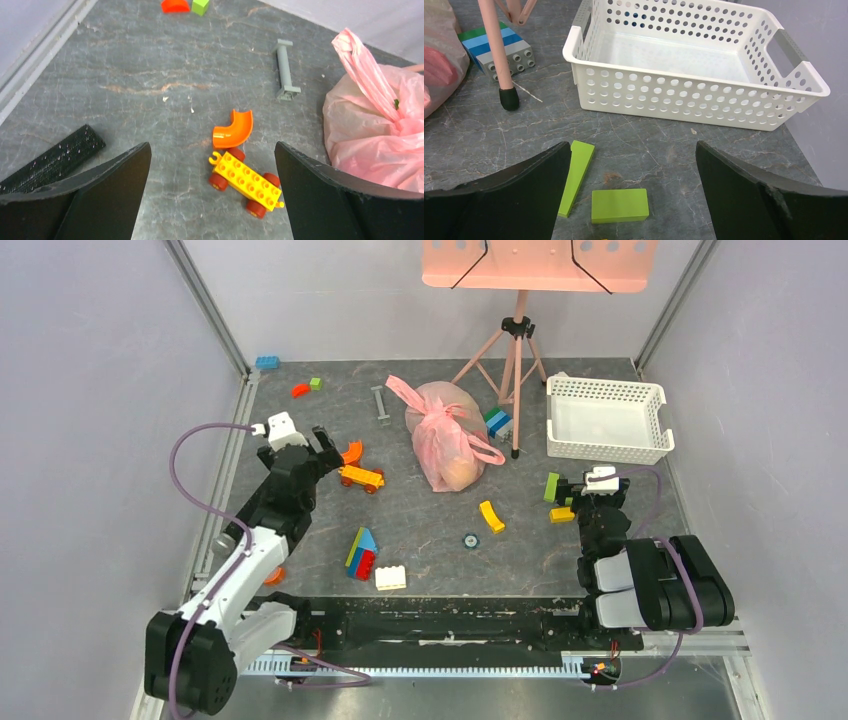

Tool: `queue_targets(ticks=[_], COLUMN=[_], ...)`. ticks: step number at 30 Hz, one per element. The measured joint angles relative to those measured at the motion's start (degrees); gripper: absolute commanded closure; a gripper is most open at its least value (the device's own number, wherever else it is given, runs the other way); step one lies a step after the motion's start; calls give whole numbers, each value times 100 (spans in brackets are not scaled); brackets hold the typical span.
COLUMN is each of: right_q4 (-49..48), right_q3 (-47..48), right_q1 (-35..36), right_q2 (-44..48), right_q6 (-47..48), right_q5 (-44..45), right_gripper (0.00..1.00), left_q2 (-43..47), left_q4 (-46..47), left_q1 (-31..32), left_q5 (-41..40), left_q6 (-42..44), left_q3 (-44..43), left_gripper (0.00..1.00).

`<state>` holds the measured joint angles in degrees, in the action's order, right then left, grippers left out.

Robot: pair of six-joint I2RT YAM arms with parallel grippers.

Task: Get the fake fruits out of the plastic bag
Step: Pick up the plastic bag at the center of the board.

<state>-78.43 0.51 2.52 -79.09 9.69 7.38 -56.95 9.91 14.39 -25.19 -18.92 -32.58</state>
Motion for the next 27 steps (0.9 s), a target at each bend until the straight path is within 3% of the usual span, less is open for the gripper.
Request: queue_targets(ticks=[10, 20, 27], right_q4=[485, 2708, 4920], right_q3=[0, 319, 1578], right_q1=[0, 2, 0], right_q2=[387, 1751, 2312], right_q6=[4, -271, -1587], right_q5=[-103, -31, 726], right_gripper=[2, 2, 2], left_q2=[179, 153, -553], left_q4=[-1873, -2492, -2481], left_q1=[0, 0, 271], left_q5=[426, 774, 1069], left_q6=[-555, -621, -754], left_q3=[-876, -1351, -1893], left_gripper=[0, 0, 0])
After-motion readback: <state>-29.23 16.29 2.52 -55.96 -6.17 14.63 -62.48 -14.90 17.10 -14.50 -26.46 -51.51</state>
